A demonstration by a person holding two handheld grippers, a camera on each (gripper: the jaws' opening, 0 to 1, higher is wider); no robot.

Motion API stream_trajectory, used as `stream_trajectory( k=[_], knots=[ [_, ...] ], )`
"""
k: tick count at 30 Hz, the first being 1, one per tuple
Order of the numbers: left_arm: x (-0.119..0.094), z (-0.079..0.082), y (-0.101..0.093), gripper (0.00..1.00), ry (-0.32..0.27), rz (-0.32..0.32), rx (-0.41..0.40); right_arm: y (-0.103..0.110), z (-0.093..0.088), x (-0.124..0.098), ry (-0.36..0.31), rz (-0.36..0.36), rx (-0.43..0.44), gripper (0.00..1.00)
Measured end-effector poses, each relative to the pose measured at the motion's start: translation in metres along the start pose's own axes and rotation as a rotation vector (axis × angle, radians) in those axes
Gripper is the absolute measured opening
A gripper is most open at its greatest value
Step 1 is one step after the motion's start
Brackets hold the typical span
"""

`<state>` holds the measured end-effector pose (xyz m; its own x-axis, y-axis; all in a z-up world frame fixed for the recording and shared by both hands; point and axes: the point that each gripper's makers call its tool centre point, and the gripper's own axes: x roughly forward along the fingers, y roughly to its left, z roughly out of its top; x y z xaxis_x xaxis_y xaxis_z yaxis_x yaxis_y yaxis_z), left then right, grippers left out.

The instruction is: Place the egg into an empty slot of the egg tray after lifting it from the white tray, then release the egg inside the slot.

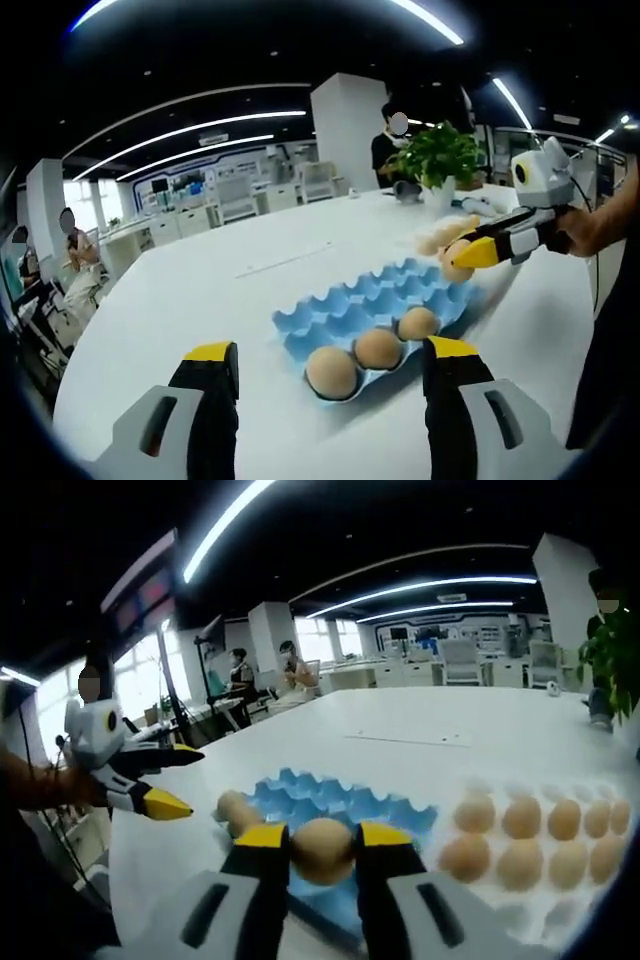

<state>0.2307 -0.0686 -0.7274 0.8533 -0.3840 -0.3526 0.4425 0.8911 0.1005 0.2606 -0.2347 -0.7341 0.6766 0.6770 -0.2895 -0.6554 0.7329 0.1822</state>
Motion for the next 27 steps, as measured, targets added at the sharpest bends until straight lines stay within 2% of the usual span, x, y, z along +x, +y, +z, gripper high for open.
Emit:
stream_trajectory(
  k=[16,27],
  knots=[
    [0.0,-0.002,0.002,0.76,0.004,0.001,-0.001,0.014,-0.016,0.02,0.051,0.056,-0.027,0.25],
    [0.001,-0.004,0.003,0.75,0.006,0.002,-0.002,0.012,-0.025,0.024,0.075,0.06,-0.036,0.25]
  ],
)
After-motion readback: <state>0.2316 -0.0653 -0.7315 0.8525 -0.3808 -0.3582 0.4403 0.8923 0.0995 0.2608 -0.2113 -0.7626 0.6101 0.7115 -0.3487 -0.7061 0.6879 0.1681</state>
